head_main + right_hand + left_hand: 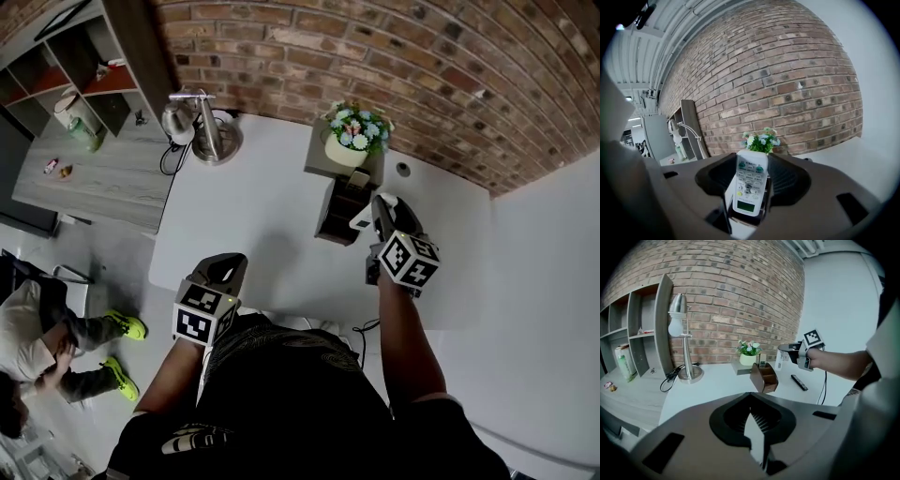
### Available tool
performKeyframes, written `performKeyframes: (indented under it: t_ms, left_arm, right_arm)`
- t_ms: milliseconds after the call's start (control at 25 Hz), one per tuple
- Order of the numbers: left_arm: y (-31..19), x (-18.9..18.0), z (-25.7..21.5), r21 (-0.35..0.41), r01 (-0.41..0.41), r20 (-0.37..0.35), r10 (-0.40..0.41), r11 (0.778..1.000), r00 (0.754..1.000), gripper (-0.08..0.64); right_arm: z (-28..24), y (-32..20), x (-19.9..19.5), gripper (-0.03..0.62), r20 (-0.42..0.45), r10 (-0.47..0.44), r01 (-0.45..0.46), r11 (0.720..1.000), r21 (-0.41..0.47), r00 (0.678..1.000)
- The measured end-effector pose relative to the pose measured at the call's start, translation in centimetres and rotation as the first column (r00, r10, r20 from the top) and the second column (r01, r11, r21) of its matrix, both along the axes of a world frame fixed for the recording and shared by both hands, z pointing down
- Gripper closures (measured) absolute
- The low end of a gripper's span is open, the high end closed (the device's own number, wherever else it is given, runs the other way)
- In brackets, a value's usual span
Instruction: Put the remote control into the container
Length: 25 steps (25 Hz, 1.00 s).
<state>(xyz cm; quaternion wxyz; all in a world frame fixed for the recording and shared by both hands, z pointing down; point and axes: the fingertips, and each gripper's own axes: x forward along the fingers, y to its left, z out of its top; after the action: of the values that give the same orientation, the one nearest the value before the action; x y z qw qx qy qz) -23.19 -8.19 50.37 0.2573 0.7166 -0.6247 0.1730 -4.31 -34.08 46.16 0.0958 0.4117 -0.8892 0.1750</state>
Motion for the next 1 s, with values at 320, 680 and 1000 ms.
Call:
performKeyframes:
  t_ms: [320,680,1000]
  left_arm:
    - [2.8,-4.6,-0.4,0.009,0.097,0.003,-0.097,0.995,0.995,0.554]
    - [4.2,-6.2,0.2,-0.020,0.101,0.003,-0.101,0.995,0.995,0.554]
    - [3.7,-5.9,0.0,-0.005,0.059,0.000,-0.059,0.998,0.998,0.554]
  right_arm:
    - [3.1,-2.7,-3.9,0.372,-0.056,0.087,-0.084,0.995,0.053,0.995]
    - [7.6,-2.5,-4.1,0.371,-0.174,0.097,-0.093,0.995,0.029,0.980]
    - [11.1,-0.5,-4.8,0.371,-0.302,0.024,-0.043,0.997,-0.058,0.953]
